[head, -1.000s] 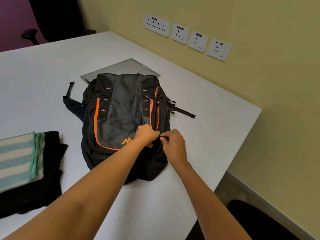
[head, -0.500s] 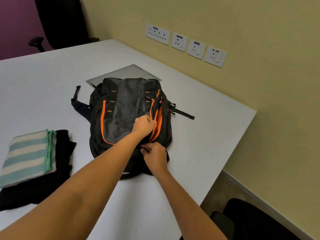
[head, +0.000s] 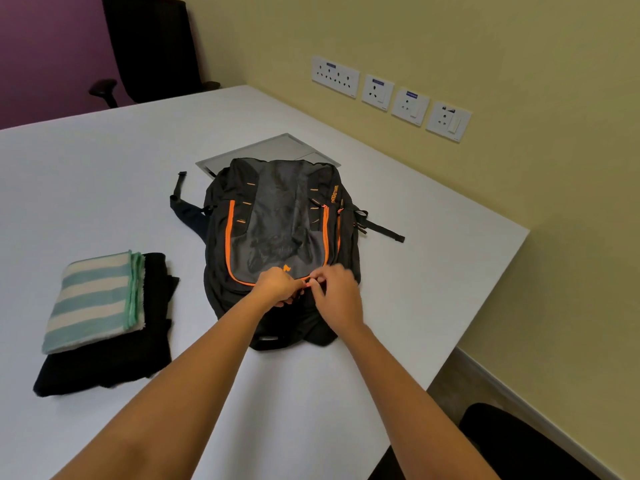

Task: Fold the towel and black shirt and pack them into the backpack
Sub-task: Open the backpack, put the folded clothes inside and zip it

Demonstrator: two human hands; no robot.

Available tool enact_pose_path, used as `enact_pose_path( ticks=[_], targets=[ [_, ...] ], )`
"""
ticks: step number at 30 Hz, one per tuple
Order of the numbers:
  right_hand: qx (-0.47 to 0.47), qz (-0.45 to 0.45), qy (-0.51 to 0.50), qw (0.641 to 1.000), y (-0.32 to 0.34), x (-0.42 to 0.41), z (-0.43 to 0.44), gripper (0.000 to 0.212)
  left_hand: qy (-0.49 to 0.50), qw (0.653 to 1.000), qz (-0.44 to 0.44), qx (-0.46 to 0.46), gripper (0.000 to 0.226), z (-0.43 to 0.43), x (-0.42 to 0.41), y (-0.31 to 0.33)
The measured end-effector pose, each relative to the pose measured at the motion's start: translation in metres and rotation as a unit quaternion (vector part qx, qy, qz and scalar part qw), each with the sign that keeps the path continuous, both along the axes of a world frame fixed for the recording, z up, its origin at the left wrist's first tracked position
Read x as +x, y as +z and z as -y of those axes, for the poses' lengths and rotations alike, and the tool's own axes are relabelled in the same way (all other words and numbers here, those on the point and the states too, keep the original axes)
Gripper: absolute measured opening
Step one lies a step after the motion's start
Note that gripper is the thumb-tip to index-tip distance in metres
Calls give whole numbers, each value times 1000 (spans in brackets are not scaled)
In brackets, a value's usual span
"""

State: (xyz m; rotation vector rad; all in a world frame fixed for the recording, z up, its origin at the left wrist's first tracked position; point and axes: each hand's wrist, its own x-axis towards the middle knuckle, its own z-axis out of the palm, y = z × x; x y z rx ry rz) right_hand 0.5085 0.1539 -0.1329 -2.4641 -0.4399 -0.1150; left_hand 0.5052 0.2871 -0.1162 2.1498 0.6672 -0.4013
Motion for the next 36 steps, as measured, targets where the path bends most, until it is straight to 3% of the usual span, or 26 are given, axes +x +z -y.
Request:
enact_pose_path(
  ticks=[2, 4, 6, 10, 15, 19, 25, 31, 36],
  targets=[
    [-157, 107, 64, 980, 0, 14, 2, 29, -72, 992, 24, 102, 39, 6, -5, -3],
    [-267, 116, 129, 948, 5, 23, 1, 33, -114, 977, 39, 176, 40, 15, -12, -6],
    [-316, 111, 151, 930, 10, 29, -1, 32, -132, 970, 45, 197, 40, 19, -16, -9],
    [-304, 74, 173, 934, 23, 40, 3, 28, -115, 975, 68, 180, 33, 1, -22, -14],
    [-324, 31, 136, 936, 39, 58, 23, 27, 52, 975, 68, 206, 28, -67, -48, -21],
    [-378, -26, 137, 915, 53, 50, 3, 27, 48, 951, 88, 293, 32, -90, -60, -15],
    [-294, 20, 245, 924, 37, 15, -68, 43, 69, 932, 124, 333, 32, -95, -69, -25],
    [-257, 9, 244, 935, 21, 7, -93, 27, 61, 923, 103, 367, 29, -105, -65, -27],
    [-244, -9, 266, 933, 44, 24, -93, 22, 129, 931, 109, 323, 29, -128, -42, -18]
  ],
)
